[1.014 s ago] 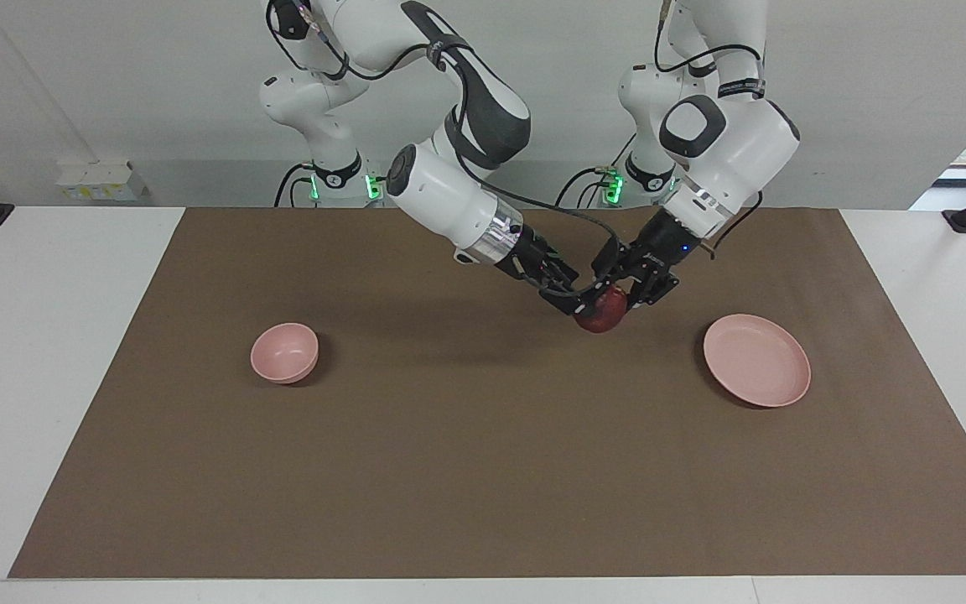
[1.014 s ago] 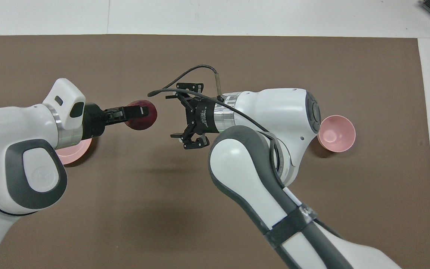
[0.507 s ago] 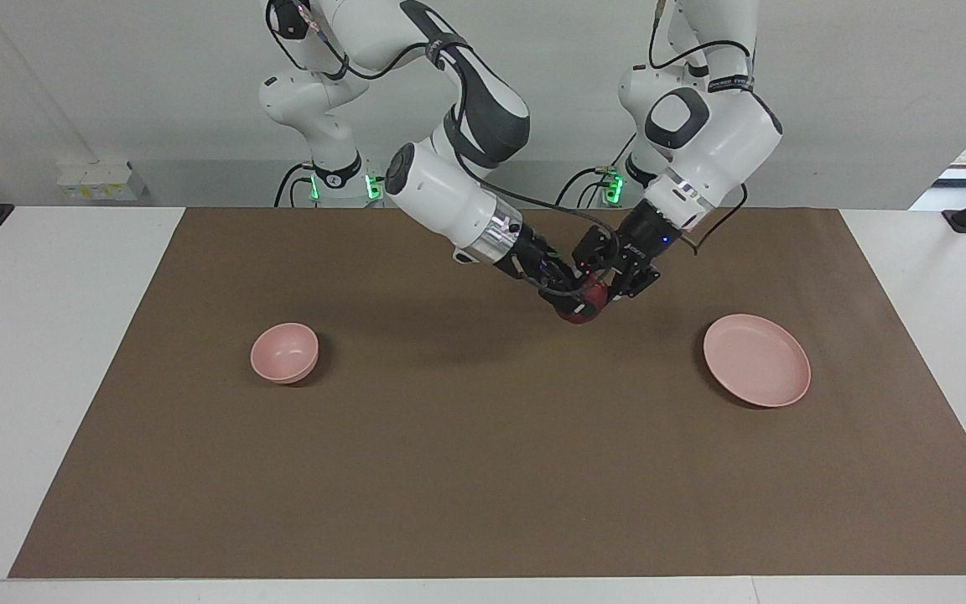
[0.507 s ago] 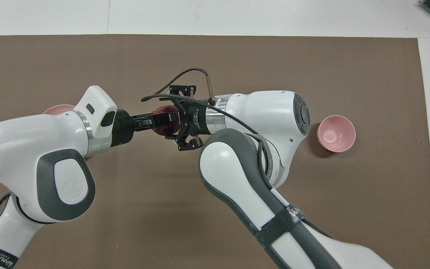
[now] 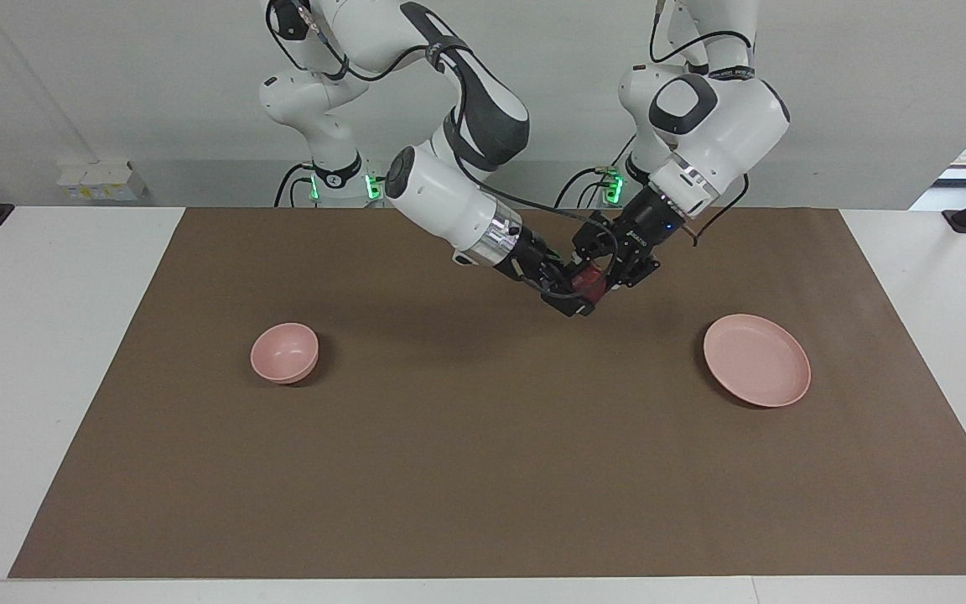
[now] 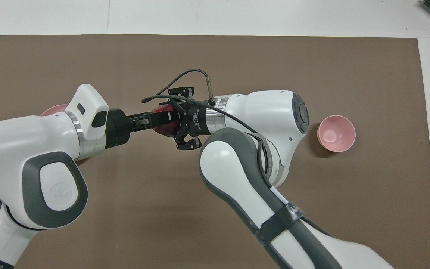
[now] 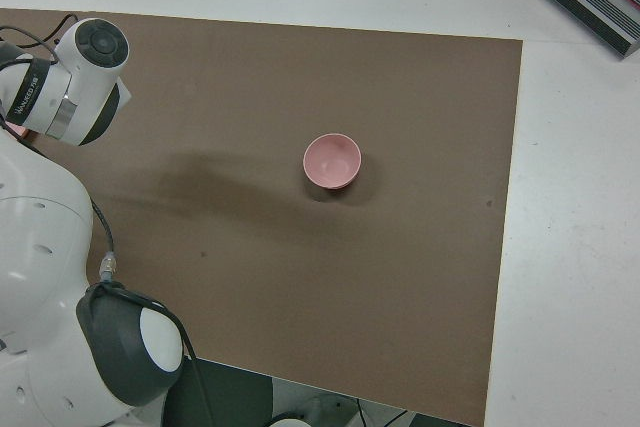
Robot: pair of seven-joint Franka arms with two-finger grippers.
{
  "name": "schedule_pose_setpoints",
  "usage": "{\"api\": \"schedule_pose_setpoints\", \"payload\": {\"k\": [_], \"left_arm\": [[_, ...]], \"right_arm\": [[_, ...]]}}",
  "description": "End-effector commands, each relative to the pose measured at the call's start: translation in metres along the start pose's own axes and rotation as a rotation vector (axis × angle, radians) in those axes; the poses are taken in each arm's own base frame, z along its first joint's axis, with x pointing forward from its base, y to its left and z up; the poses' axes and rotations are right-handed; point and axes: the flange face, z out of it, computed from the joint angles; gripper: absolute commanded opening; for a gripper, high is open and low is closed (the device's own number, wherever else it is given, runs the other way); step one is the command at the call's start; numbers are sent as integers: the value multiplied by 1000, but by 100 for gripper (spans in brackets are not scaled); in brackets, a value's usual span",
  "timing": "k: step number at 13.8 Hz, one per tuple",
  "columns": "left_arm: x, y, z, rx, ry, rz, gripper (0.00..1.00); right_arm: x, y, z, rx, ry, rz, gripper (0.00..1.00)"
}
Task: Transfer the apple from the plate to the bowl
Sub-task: 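Close the right gripper on the apple held by the left gripper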
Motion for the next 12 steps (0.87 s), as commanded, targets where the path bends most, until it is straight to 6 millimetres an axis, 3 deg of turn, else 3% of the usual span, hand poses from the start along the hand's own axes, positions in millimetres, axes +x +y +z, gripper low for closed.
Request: {"api": "schedule_pose_setpoints", "payload": {"k": [1,2,3,4,9,12], "left_arm": [[-6,11,-19,-48,-32,-12,24],[-5,10,-21,-48,-29,-15,49],[-3,10,-21,-46,-24,-10,94],[-3,13,-22,-47,-19,-11,100],[-3,13,-22,-41,-30,-12,100],[9,2,-31,25,-17,38,100]], "right_arm": [[6,-8,-8,23,-13,9,0],[4,-8,-9,23,-14,6,0],[6,-10,-14,25,-15,9,0],[12,-12,-20,13,-19,12,0],[23,-15,-38,-18,-26,-16,0],[24,-16,-46,-23,-29,-29,0]]}}
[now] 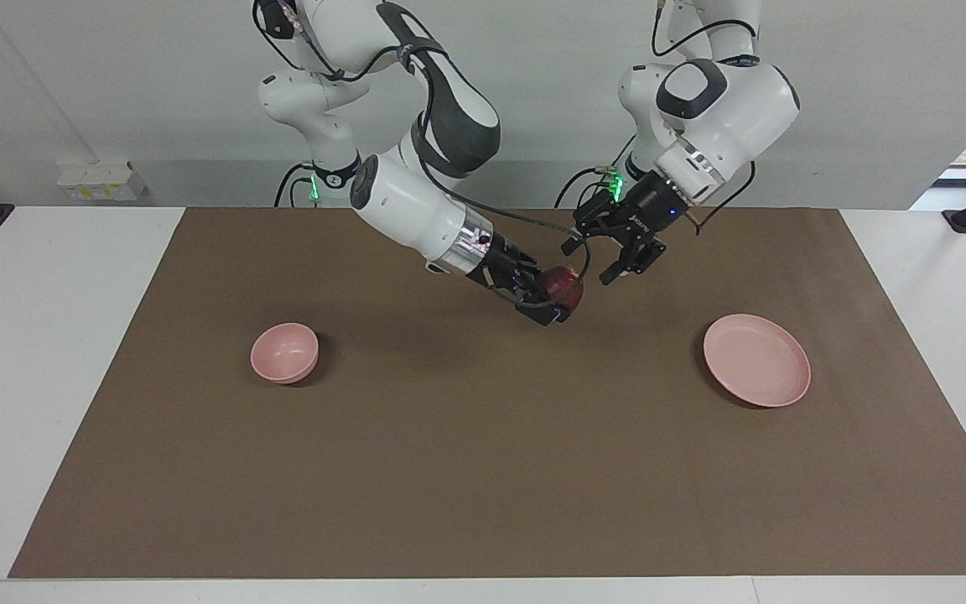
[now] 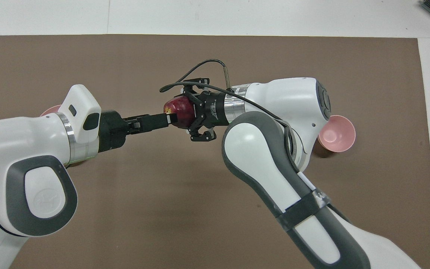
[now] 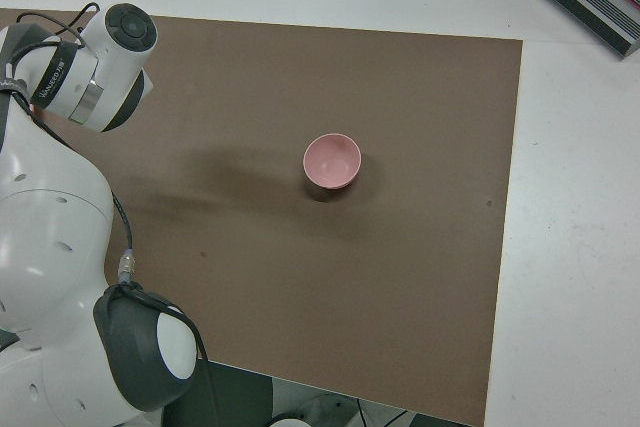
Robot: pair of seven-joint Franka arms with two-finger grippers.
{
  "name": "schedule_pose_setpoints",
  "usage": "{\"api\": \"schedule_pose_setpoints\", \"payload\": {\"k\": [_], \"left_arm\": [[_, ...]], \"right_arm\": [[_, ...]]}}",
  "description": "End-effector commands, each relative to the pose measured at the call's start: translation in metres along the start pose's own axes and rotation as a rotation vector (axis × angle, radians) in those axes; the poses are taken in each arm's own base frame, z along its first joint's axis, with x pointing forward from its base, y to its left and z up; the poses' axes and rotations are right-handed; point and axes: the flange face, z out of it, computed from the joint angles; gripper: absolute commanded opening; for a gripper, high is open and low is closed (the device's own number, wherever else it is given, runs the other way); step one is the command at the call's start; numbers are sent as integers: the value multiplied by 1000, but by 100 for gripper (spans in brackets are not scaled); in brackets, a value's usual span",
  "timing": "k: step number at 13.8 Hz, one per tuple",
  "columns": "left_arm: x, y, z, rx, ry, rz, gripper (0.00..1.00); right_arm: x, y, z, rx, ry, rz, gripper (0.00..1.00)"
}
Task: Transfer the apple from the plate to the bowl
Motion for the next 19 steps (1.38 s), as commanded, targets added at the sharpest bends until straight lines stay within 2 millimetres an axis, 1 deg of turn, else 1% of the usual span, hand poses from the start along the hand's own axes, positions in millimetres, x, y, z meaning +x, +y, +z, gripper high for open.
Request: {"api": "schedule_pose_setpoints", "payload": {"k": [1,3,5,6,8,10,11,12,13,15,17,18,19], "left_arm": [[9,-8,-12,90,-27,76,100],[2,-8,-7,200,-99,189,100],[-1,-18,-10,288,-182,227,100],[1,-28,-16,347,-202,245,100],[3,-44,-23,458,-240,265,100],[16,-54,-37,530,-226,292,100],[19,-59,-41,548,-234,292,100],[17,-63,-41,555,-262,282,100],[17,-63,-43,563,-285,277,100],[27,-57,-50,599,-305,293,100],[40,-51,-51,600,-327,262,100],[48,-48,-53,601,-340,238,100],[56,-43,-58,602,-353,231,100]], "right_arm": [[0,0,-23,-14,-13,-47,0],[10,-1,-47,-79,0,-135,0],[35,0,-75,-173,43,-253,0],[45,3,-89,-213,29,-297,0],[91,13,-122,-292,45,-411,0],[125,30,-136,-431,176,-609,0],[145,35,-144,-495,246,-701,0],[162,39,-159,-542,293,-782,0],[181,47,-166,-594,304,-849,0],[234,62,-196,-638,330,-953,0],[268,73,-212,-675,333,-1047,0],[282,76,-217,-693,335,-1076,0],[287,79,-216,-698,332,-1087,0]]}}
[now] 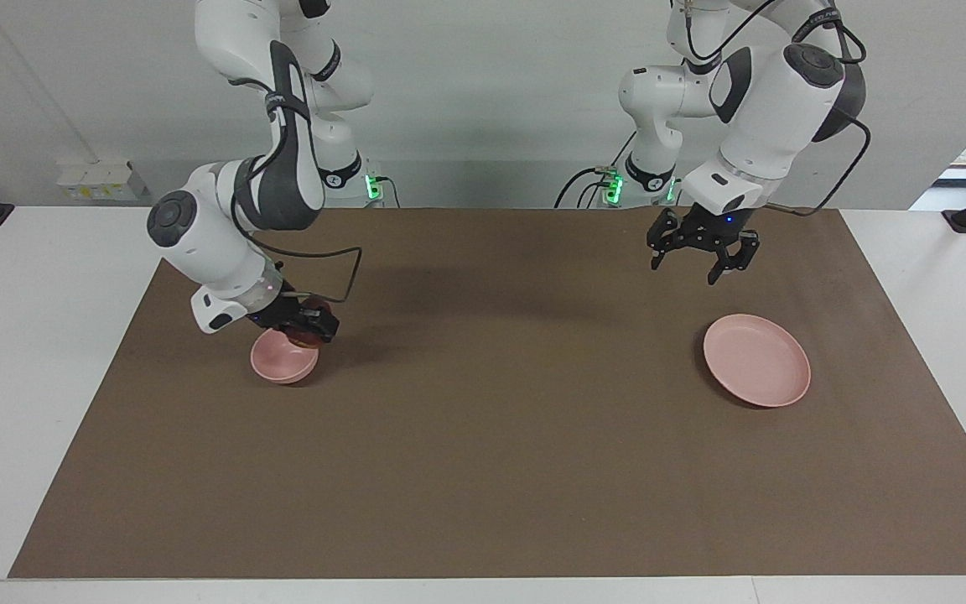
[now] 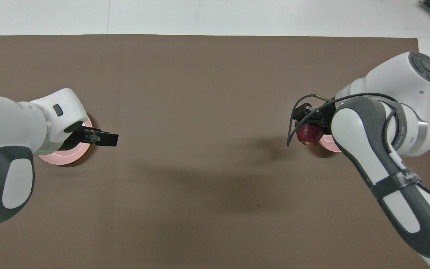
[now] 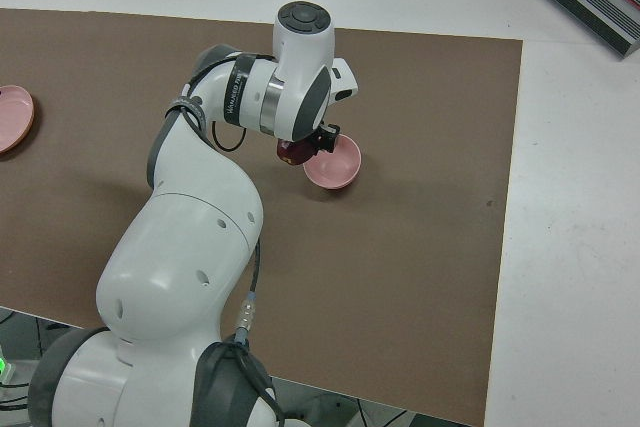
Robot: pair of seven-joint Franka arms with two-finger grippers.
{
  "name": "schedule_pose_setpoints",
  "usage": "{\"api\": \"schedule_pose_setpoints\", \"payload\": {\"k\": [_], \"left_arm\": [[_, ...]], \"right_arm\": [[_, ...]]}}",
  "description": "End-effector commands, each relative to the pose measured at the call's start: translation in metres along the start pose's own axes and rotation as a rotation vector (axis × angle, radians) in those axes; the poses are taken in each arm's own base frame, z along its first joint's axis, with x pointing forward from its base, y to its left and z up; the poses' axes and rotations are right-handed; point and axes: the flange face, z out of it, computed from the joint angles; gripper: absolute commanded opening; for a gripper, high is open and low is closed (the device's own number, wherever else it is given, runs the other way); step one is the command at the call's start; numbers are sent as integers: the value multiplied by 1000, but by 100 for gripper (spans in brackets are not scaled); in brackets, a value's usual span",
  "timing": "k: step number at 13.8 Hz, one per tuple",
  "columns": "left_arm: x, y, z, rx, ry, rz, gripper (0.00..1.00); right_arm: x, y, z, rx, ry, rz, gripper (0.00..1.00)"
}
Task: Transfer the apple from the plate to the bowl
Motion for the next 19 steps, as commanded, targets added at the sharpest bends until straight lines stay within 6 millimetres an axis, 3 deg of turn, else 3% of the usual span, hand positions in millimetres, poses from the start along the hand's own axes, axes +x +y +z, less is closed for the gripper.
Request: {"api": "schedule_pose_setpoints", "payload": {"k": [1,5,7,9,10,14,16,19], "left_arm": [[25,-13,-19,28,-47,-26,100],[22,-16,-52,102,-73,-5,100],[19,-37,-86,118,-88,-46,100],[11,-64,-108,123,-92,-100,100],[5,-76,-120,126,-90,-126,100],[1,-93,-141,142,-78,-161,100],[-3,-108,-147,145,-81,-191,100],[-7,-100,-156,167,-68,-175,100]], "right_arm": [[-7,6,5,-26,16,-67,0],[1,16,22,-40,22,-53,0],[5,22,31,-43,13,-39,1],[9,23,37,-46,18,-33,19],[10,23,36,-46,19,-33,23],[12,23,36,-44,24,-22,38],[16,23,35,-44,45,12,39],[22,22,32,-48,56,10,45]]}}
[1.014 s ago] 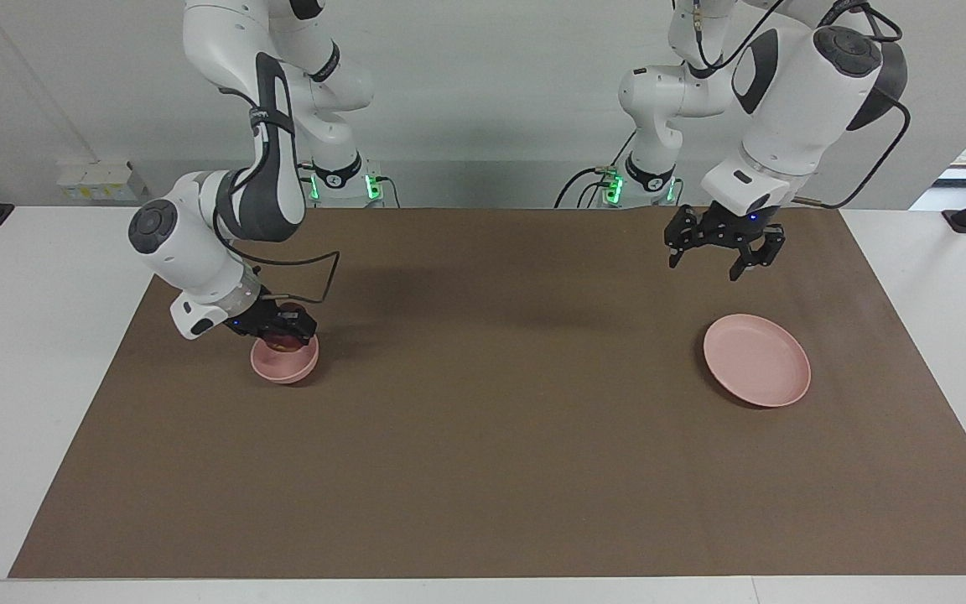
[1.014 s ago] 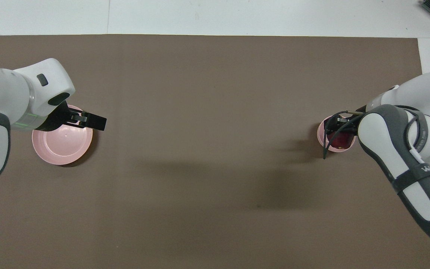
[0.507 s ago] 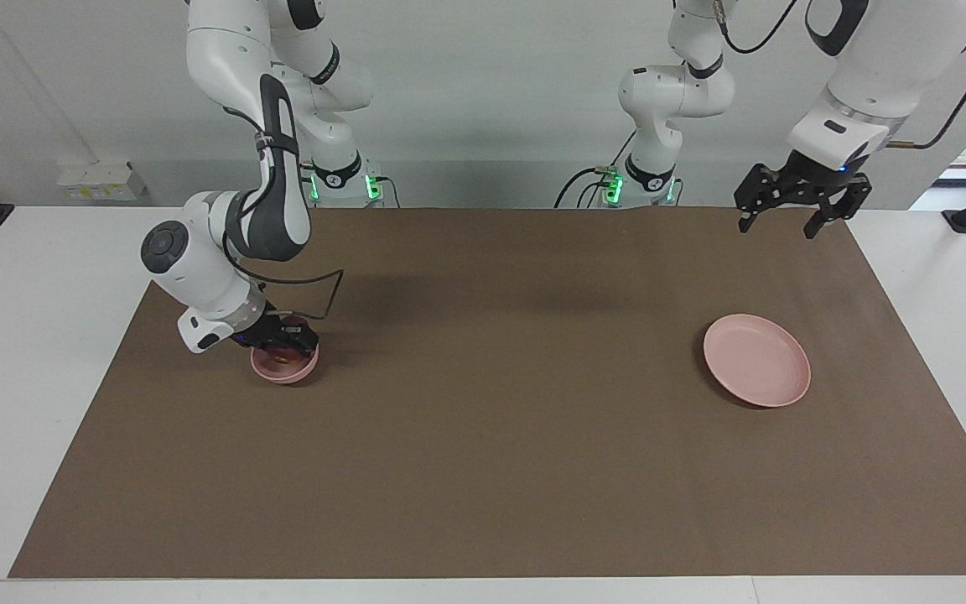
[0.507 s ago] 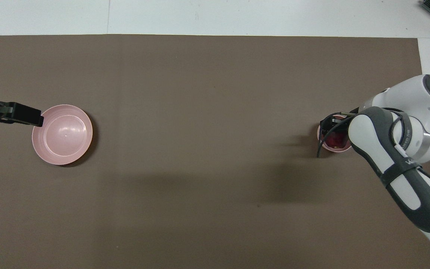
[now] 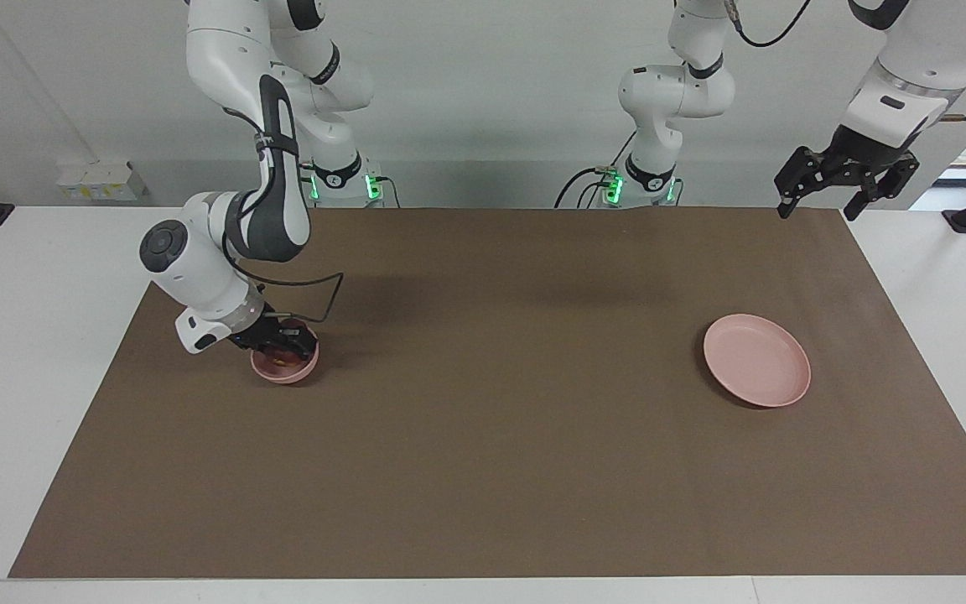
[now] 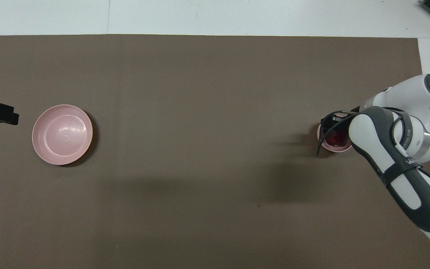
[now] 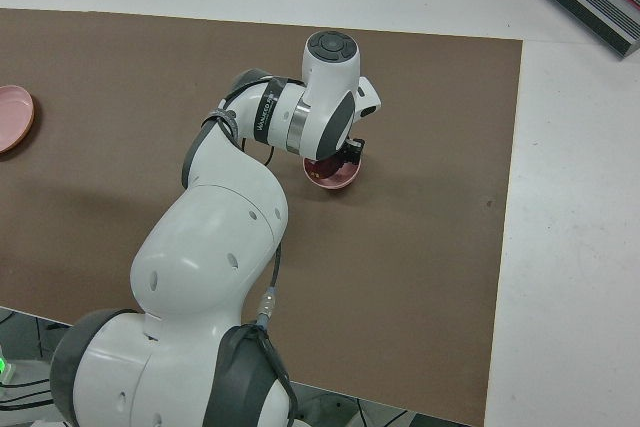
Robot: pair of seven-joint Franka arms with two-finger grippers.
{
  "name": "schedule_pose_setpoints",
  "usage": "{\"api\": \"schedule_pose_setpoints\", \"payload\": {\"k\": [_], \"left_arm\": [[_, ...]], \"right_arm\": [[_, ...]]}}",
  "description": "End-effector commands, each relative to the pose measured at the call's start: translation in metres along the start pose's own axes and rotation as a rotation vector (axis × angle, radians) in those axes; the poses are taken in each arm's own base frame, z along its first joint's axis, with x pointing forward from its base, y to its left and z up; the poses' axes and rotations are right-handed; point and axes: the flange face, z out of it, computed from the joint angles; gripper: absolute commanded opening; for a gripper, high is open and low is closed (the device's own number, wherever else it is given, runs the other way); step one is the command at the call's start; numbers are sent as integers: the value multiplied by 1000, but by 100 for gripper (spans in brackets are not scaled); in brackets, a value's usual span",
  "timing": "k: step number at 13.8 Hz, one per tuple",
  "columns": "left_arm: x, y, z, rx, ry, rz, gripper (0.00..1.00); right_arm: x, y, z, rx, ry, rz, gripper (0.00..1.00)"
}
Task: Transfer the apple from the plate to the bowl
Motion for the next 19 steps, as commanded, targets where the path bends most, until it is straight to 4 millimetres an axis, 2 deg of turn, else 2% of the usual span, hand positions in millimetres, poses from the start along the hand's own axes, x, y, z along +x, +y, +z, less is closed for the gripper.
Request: {"api": "schedule_pose_setpoints", "payload": {"k": [1,3,5,6,7,10,15,17,19], "left_arm": [[-14,9,-17,37,-6,13,100],[-28,15,-13,34,-30,19,100],[-33,22,-10,32,-49,41,100],[-36,23,-9,31,-62,45,100],[-36,24,-9,31,-62,42,100],[-36,17,-10,17,-59,96,100],[-32,12,-9,-7,-42,106,100],[-32,11,-10,-15,-29,104,100],[-32,11,-10,-14,-29,100,100]], "right_arm": [[8,2,-4,-21,17,13,50],[7,1,-2,-21,15,12,64],[8,3,-4,-23,27,15,69],[8,2,-4,-23,28,12,76],[8,1,-3,-24,25,11,87],[8,2,-3,-24,23,13,97],[7,1,-5,-23,12,11,100],[5,-3,-15,-19,13,5,100],[7,-9,-40,-17,16,-6,100]]}}
